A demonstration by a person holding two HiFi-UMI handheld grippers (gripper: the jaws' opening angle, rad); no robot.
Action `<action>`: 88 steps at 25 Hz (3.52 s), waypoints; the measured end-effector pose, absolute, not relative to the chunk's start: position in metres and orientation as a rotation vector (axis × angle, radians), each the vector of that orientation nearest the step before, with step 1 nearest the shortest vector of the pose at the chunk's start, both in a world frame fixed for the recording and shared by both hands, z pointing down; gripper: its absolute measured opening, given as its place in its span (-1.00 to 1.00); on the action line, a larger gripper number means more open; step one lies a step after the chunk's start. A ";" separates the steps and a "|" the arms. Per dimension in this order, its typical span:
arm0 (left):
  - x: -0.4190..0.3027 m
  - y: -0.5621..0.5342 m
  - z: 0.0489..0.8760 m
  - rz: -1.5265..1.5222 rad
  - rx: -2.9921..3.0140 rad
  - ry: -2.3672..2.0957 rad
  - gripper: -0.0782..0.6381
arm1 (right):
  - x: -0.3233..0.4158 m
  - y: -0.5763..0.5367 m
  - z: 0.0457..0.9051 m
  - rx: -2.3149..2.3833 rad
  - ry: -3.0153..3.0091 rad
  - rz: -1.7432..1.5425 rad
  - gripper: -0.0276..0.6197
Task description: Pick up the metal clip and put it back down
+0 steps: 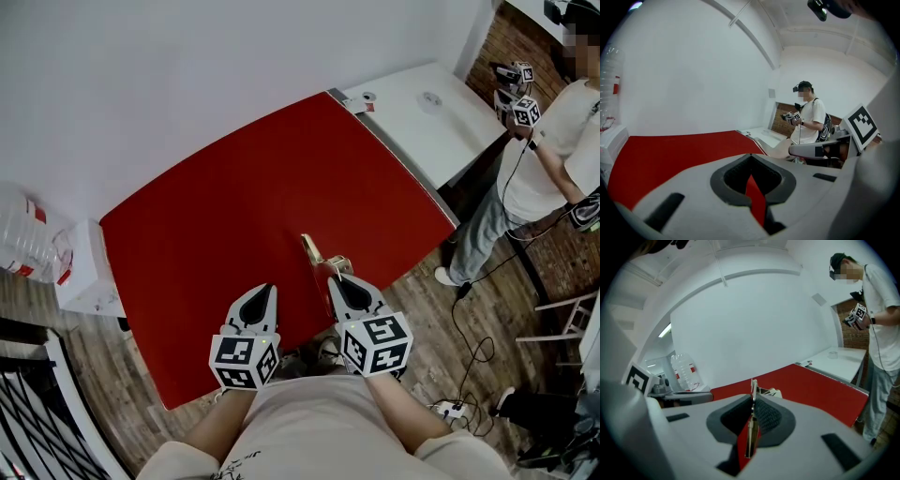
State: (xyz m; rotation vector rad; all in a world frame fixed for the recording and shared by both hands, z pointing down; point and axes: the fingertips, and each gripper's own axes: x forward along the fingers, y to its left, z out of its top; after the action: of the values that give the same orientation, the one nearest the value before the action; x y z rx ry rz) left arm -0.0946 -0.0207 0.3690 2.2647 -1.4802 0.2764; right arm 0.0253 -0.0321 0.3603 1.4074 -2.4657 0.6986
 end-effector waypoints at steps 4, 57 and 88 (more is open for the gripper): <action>-0.094 -0.023 0.370 0.277 2.265 -1.479 -0.77 | 0.024 -0.035 0.361 1.402 -2.469 0.697 -0.84; -0.096 -0.063 0.393 0.308 2.233 -1.464 -0.77 | 0.022 -0.071 0.383 1.378 -2.429 0.808 -0.84; -0.110 -0.096 0.519 0.386 2.171 -1.387 -0.77 | 0.007 -0.114 0.553 1.426 -2.236 1.010 -0.84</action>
State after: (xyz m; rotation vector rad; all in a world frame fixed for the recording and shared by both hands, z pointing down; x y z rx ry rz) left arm -0.1098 -0.0962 0.5193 2.1712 -1.3865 0.3865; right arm 0.0067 -0.1136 0.5530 1.4263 -2.2359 1.0100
